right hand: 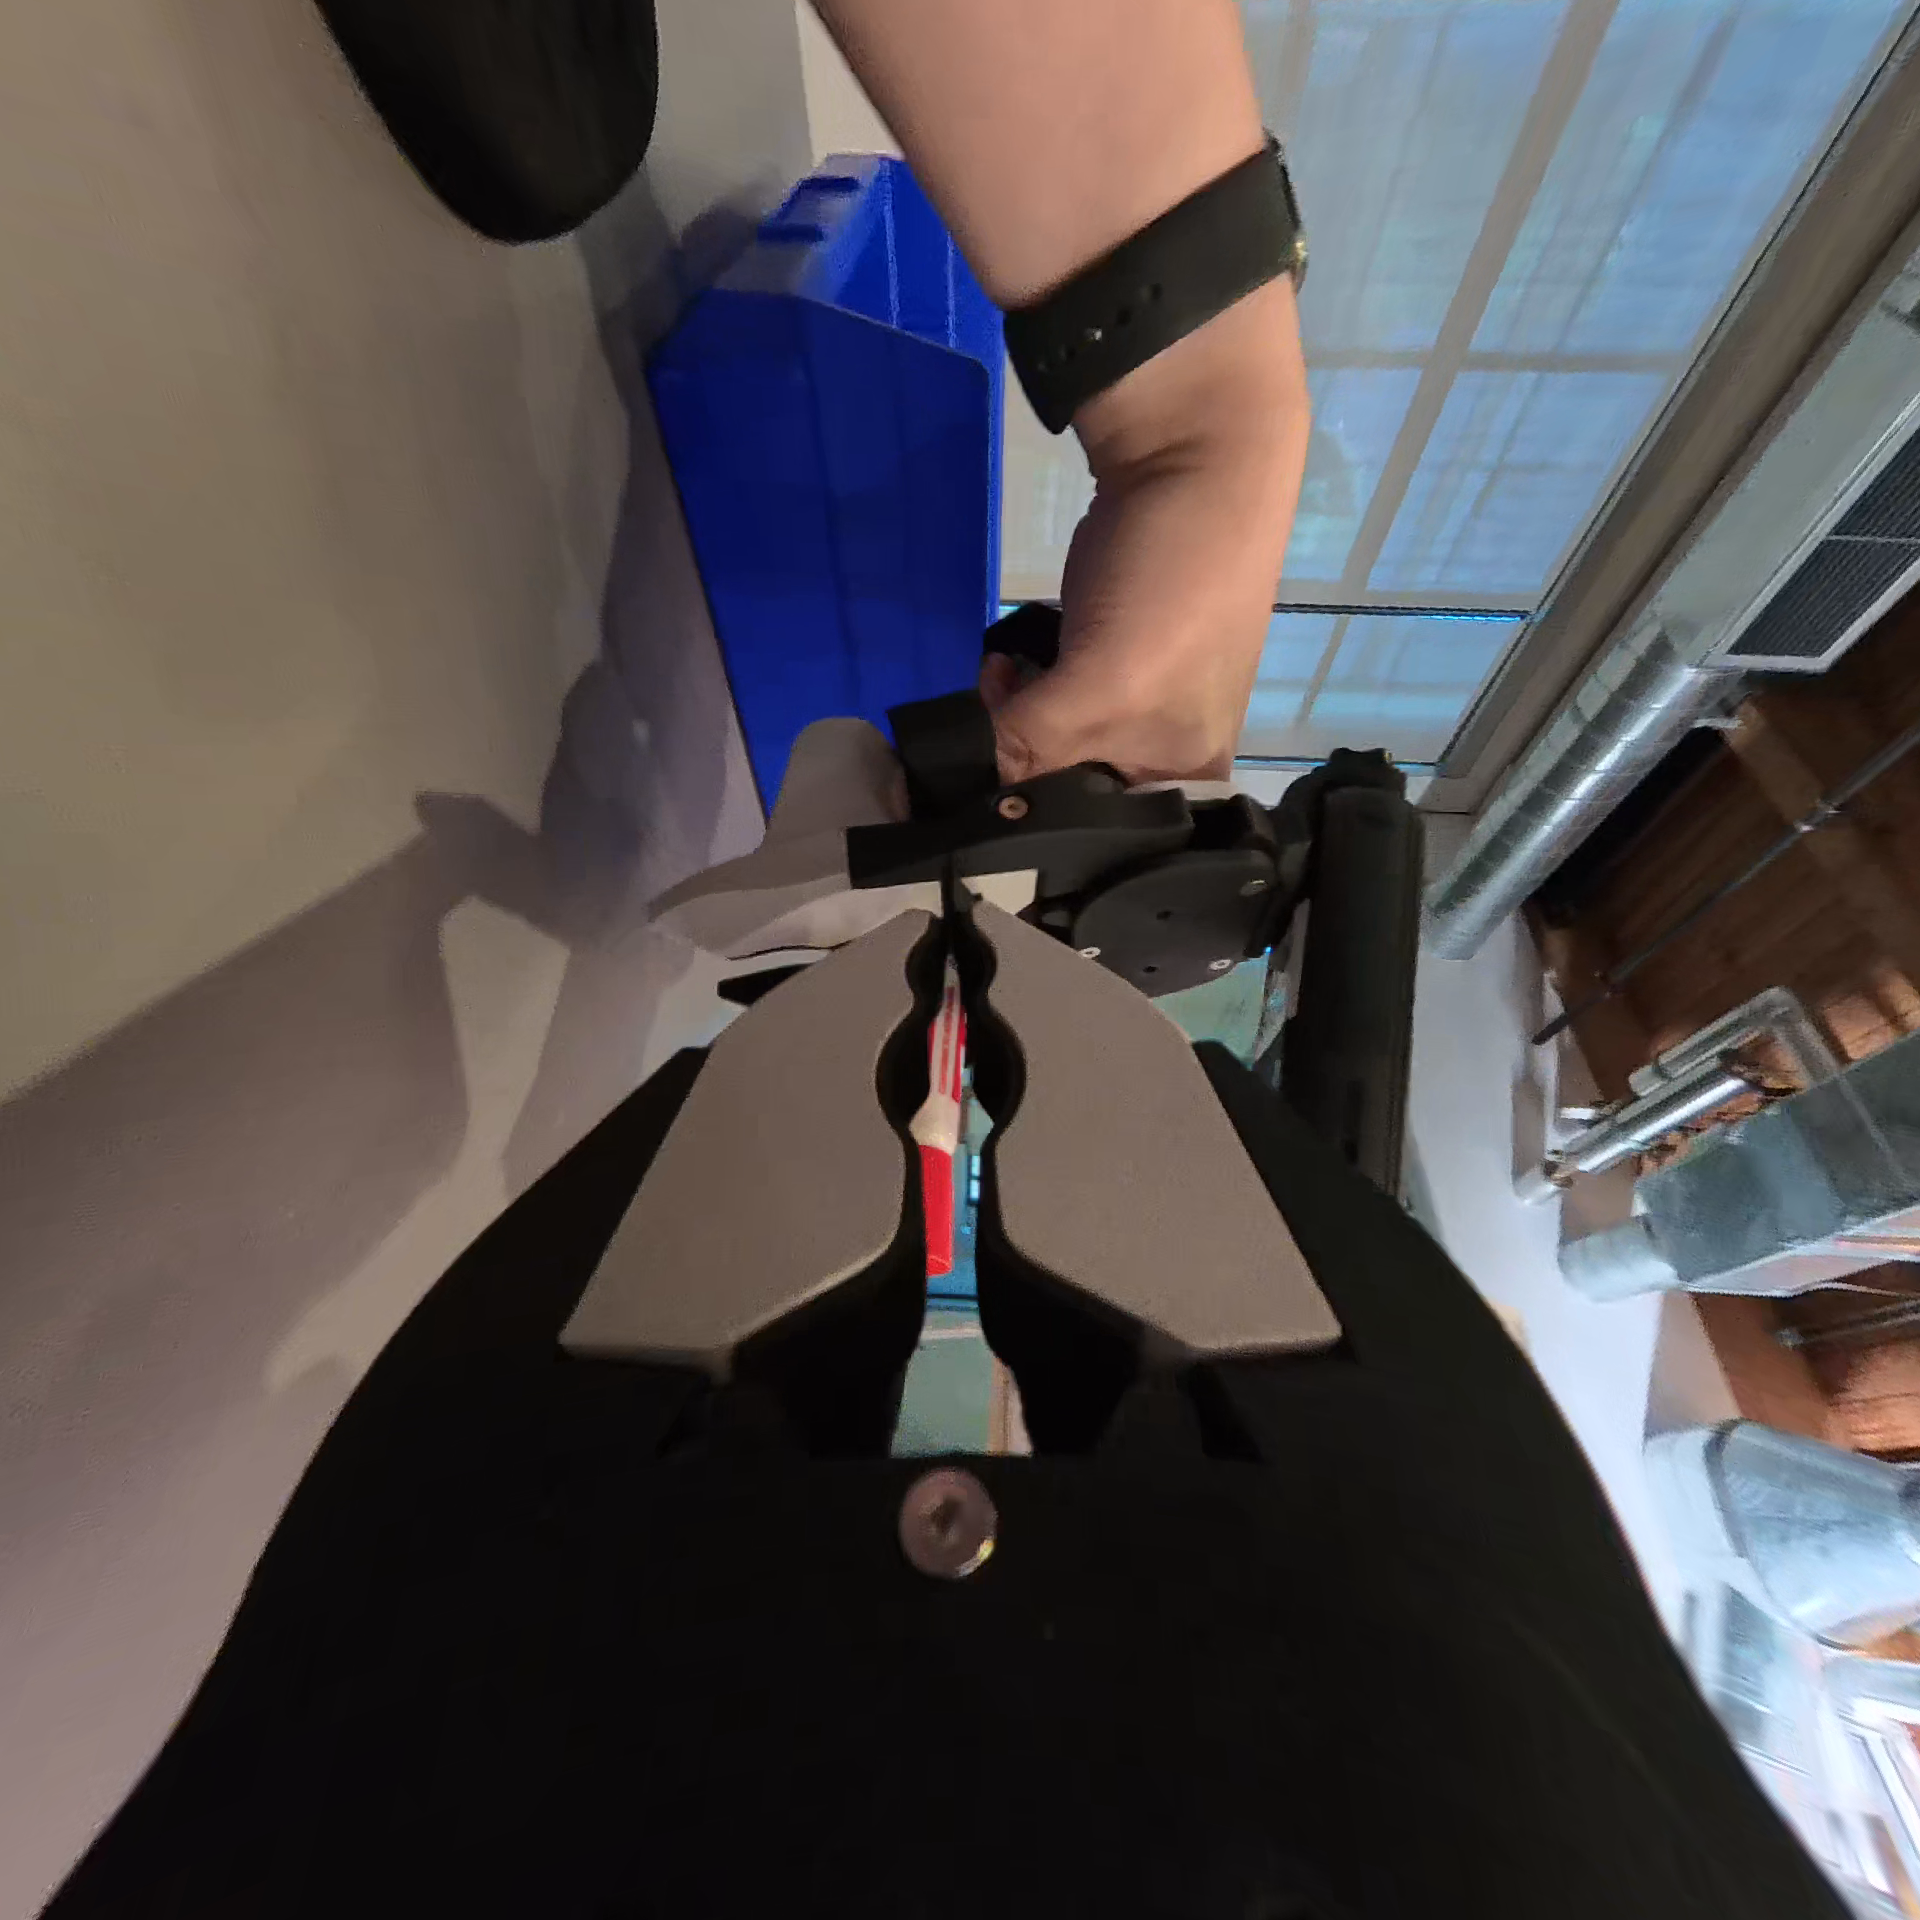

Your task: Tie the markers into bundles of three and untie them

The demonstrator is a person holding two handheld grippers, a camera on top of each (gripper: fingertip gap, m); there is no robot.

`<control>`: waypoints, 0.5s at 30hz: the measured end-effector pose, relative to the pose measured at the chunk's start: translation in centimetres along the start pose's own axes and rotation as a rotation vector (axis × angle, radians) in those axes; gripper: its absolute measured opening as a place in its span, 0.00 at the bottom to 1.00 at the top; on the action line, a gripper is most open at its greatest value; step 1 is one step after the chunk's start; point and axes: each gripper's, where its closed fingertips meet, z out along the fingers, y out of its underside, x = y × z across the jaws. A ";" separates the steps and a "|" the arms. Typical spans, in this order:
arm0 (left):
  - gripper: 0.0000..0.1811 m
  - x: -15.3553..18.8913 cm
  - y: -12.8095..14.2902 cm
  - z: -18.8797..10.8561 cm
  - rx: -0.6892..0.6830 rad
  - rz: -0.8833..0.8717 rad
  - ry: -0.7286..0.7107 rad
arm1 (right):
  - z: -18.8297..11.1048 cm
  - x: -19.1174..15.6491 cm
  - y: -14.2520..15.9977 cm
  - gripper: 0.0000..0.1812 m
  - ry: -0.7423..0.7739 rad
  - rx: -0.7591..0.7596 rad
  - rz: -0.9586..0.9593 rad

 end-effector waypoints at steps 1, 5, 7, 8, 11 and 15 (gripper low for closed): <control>0.23 0.0 0.1 0.0 -0.002 0.001 0.000 | 0.1 -0.2 0.1 0.02 0.005 -0.009 -0.024; 0.23 0.1 0.0 0.0 0.008 -0.001 0.013 | 0.1 0.1 -0.2 0.02 0.029 0.001 -0.032; 0.23 0.1 0.0 0.0 0.011 -0.005 0.014 | 0.0 0.0 -0.5 0.02 0.032 0.011 -0.038; 0.23 0.1 0.0 0.0 0.013 -0.003 0.015 | 0.0 -0.2 -0.5 0.02 0.025 0.014 -0.042; 0.23 0.3 -0.1 -0.3 0.024 0.002 0.024 | 0.1 -0.9 -0.4 0.02 0.016 0.013 -0.074; 0.23 0.8 -0.6 -0.6 0.053 0.024 0.040 | 0.2 -0.8 -0.5 0.02 0.029 0.021 -0.080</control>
